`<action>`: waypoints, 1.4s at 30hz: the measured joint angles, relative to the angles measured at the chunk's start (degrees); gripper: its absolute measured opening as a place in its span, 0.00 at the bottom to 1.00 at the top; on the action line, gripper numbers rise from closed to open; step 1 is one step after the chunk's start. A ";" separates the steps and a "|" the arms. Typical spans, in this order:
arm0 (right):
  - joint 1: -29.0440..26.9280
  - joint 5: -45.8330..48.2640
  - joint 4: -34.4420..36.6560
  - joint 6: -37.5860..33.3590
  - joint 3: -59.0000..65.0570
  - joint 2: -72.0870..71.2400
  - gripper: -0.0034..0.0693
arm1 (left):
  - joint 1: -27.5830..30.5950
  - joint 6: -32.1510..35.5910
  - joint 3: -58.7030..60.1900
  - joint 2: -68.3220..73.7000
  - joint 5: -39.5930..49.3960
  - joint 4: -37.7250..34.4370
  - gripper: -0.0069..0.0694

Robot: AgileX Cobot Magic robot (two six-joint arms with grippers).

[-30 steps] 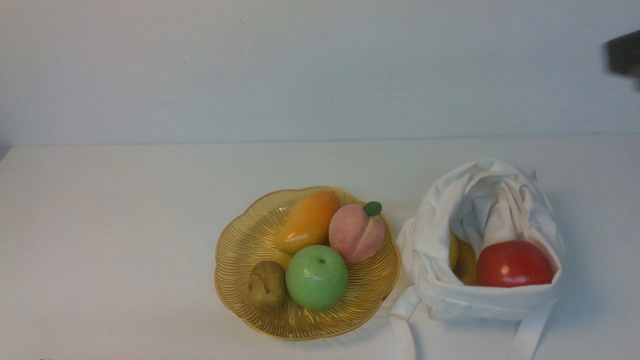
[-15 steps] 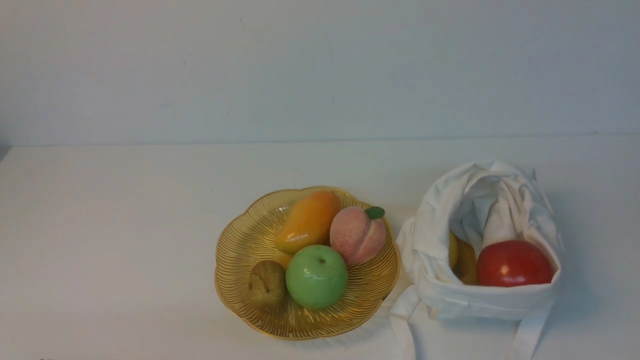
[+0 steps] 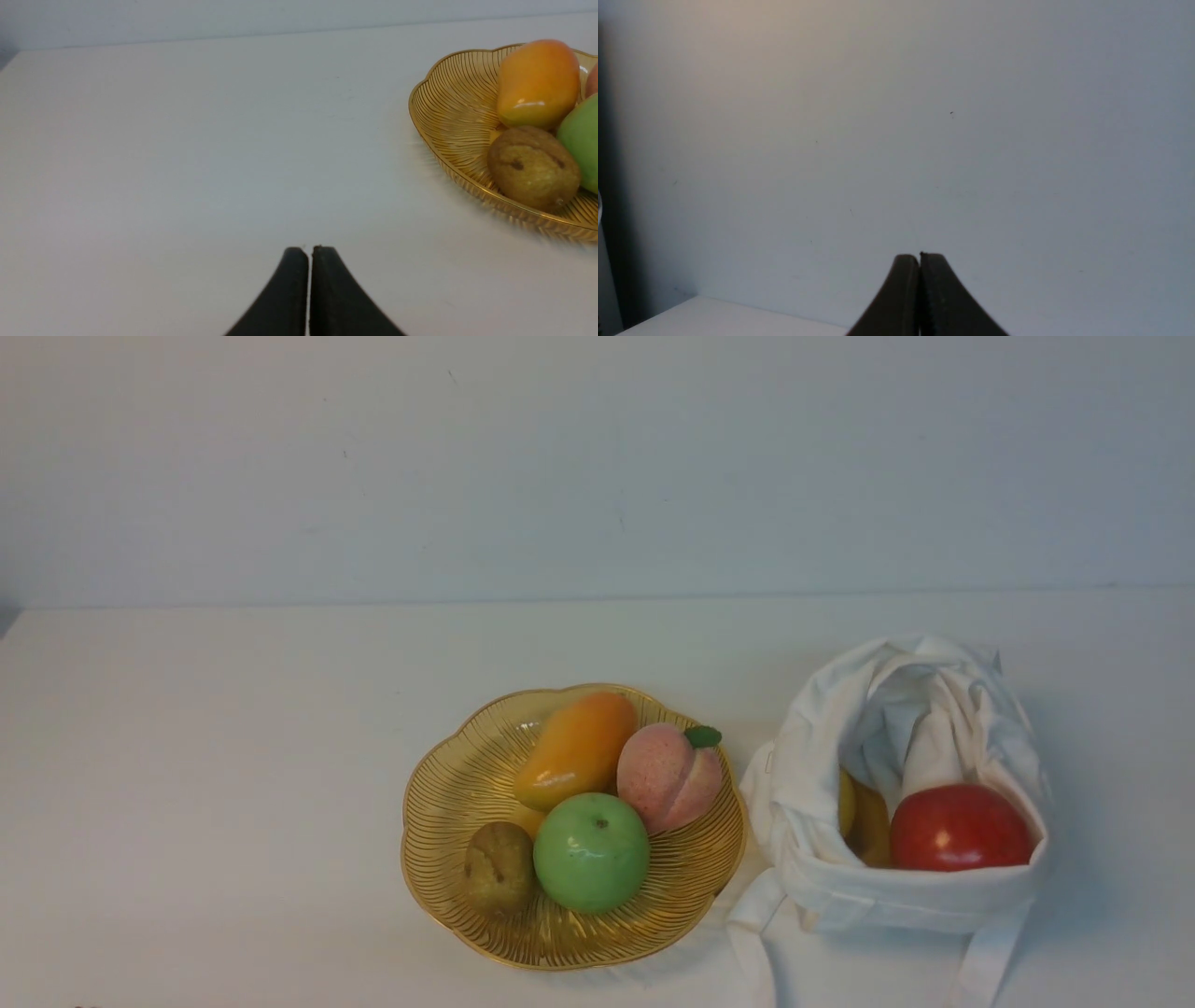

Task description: Take the fruit out of the cloth bag on the white table and place them on a plate.

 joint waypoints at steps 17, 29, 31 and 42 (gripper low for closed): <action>0.00 -3.16 28.41 -29.19 0.05 0.00 0.03 | 0.00 0.00 0.00 0.00 0.00 0.00 0.08; -21.31 -2.57 27.35 -31.51 14.75 -0.58 0.03 | 0.00 0.00 0.00 0.00 0.00 0.00 0.08; -25.91 -2.37 26.89 -31.56 19.96 -0.51 0.03 | 0.00 0.00 0.00 0.00 0.00 0.00 0.08; -30.70 -0.36 26.59 -31.48 26.39 -0.45 0.03 | 0.00 0.00 0.00 0.00 0.06 0.00 0.08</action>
